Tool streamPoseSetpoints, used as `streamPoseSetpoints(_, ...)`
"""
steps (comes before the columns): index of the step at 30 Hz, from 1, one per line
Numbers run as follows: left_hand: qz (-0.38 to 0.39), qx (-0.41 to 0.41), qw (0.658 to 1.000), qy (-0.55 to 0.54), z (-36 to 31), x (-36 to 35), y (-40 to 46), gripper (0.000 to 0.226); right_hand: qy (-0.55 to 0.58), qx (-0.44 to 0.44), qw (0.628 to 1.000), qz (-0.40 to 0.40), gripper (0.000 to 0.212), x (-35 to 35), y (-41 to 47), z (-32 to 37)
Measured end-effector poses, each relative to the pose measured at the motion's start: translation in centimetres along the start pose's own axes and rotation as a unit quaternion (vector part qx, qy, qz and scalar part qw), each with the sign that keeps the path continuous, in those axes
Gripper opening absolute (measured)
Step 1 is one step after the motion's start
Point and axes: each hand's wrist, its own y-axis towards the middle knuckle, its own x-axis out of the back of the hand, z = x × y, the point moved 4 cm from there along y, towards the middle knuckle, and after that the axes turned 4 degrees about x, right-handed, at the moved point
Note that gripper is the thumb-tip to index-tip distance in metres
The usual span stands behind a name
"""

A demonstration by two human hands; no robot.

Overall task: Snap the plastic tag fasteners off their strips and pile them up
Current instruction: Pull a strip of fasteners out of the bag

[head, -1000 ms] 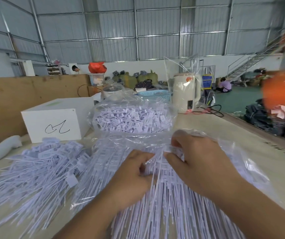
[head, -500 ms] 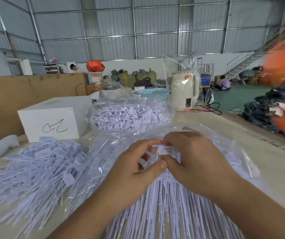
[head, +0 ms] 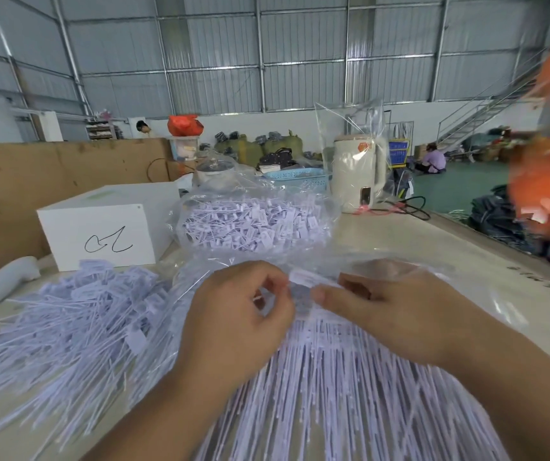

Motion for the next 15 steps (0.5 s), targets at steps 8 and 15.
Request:
streamPoseSetpoints(8, -0.097, 0.111, 0.981, -0.123, 2.6, 0.7, 0.5, 0.029, 0.172, 0.078, 0.981, -0.044, 0.013, 0.4, 0.2, 0.6)
streamPoseSetpoints(15, 0.01, 0.121, 0.988, -0.101, 2.6, -0.9, -0.3, 0.01, 0.548, 0.172, 0.818, 0.035, 0.036, 0.3, 0.1, 1.8)
